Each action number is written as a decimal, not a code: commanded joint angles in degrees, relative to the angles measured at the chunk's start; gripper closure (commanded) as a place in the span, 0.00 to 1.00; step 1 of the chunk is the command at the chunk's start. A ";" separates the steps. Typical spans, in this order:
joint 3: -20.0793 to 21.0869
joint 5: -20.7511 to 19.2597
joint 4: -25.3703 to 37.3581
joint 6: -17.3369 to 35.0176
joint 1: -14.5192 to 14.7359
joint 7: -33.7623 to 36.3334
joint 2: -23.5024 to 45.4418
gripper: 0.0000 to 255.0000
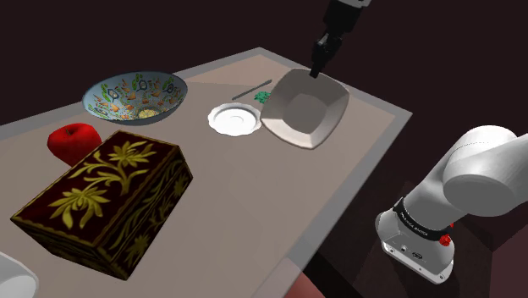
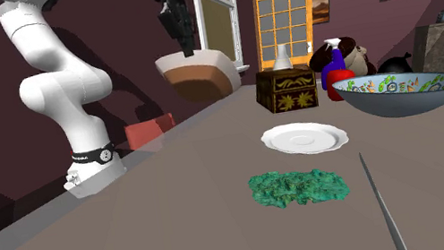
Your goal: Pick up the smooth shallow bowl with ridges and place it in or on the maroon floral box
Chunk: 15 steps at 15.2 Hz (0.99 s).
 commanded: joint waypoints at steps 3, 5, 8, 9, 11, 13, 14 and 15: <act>3.18 1.00 3.09 -0.28 1.41 4.10 2.31 1.00; 5.28 1.51 4.86 0.15 2.25 6.76 4.19 1.00; 8.37 1.91 8.00 0.70 3.38 10.78 7.38 1.00; 9.37 1.93 9.17 0.86 3.73 12.13 8.55 1.00; 11.35 1.80 11.71 1.11 4.40 14.86 11.02 1.00; 13.28 1.41 14.50 1.27 5.04 17.64 13.69 1.00; 14.24 1.12 15.99 1.31 5.34 19.04 15.10 1.00; 15.17 0.76 17.56 1.32 5.65 20.46 16.56 1.00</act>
